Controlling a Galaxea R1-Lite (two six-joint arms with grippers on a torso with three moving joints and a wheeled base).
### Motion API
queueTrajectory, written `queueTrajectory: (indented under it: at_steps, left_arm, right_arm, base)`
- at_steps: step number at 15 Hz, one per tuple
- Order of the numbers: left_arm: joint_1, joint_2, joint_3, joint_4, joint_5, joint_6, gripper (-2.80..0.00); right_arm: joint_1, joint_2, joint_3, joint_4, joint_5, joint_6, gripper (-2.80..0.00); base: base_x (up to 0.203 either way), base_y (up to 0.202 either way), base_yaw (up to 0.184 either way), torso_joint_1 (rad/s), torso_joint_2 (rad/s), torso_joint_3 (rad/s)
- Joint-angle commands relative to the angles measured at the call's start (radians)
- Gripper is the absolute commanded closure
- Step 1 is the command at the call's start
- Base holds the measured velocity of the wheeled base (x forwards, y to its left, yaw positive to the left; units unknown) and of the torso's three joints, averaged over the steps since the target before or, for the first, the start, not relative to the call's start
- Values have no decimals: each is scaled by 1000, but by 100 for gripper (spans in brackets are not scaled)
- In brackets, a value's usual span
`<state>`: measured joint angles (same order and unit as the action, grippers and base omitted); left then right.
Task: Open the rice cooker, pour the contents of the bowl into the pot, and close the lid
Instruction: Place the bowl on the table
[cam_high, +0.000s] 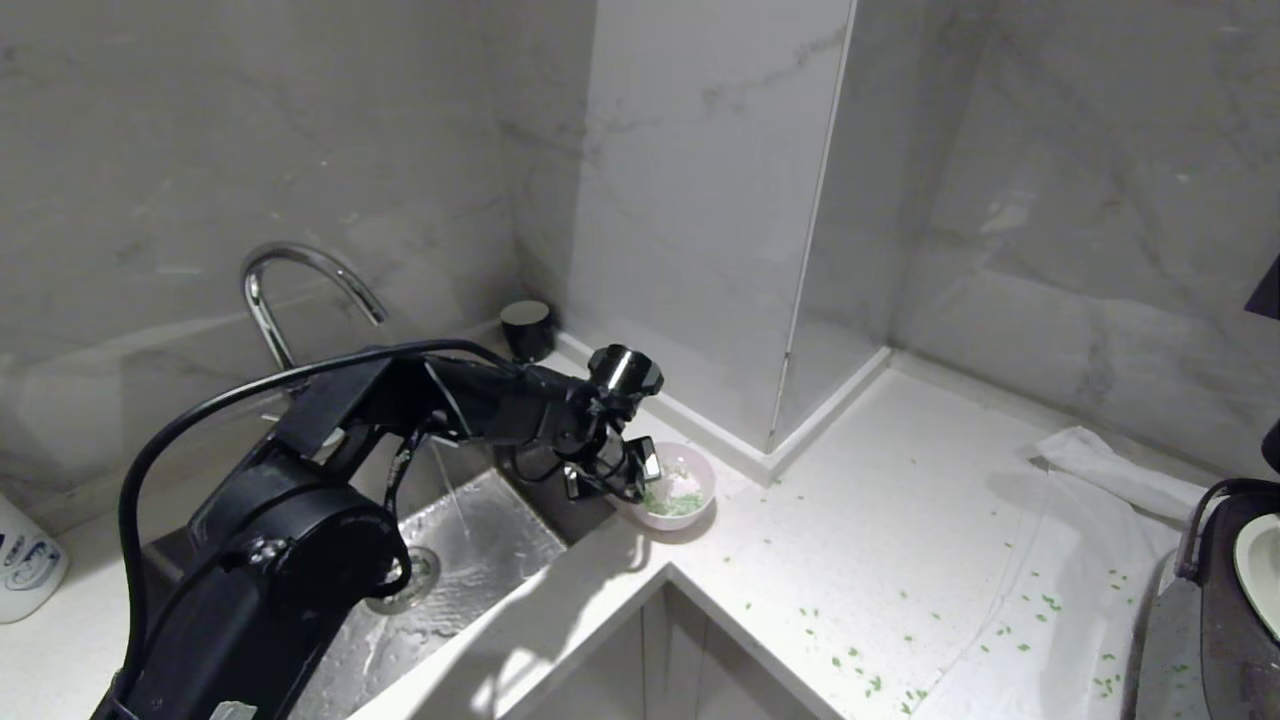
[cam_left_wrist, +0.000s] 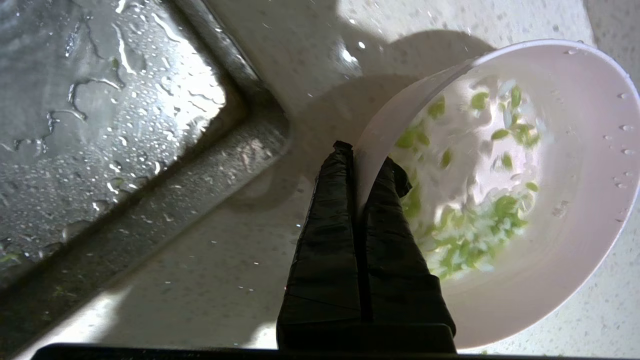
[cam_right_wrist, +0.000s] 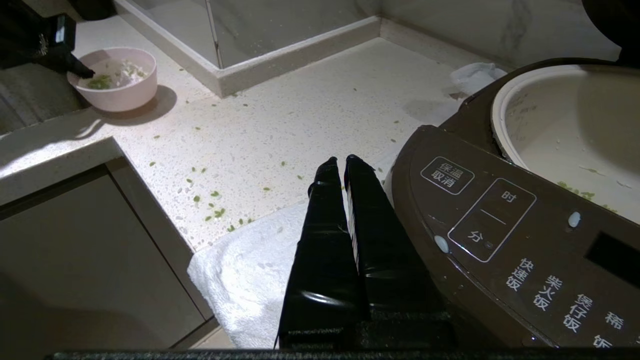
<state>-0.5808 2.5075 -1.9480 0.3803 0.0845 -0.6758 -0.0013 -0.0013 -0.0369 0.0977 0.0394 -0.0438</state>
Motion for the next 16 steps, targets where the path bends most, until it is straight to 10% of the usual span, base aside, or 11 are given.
queueTrajectory:
  at_steps: [1,4,5,16]
  left_arm:
    - [-24,23,-5,-2,1,-4,0]
    - [-40,34,-5,-8,1,-7,0]
    - [-43,36,-5,-8,1,-11,-280]
    - [7,-62,3,-6,3,-16,-280]
  right_arm:
    - [0,1,0,1,1,-1,0]
    - [0,1,0,1,1,-1,0]
    - [0,1,0,1,1,-1,0]
    - [0,1,0,1,1,-1,0]
  base:
    - [0,0,0,0,0,0]
    - [0,0,0,0,0,0]
    - [0,0,0,0,0,0]
    - [0,0,0,0,0,0]
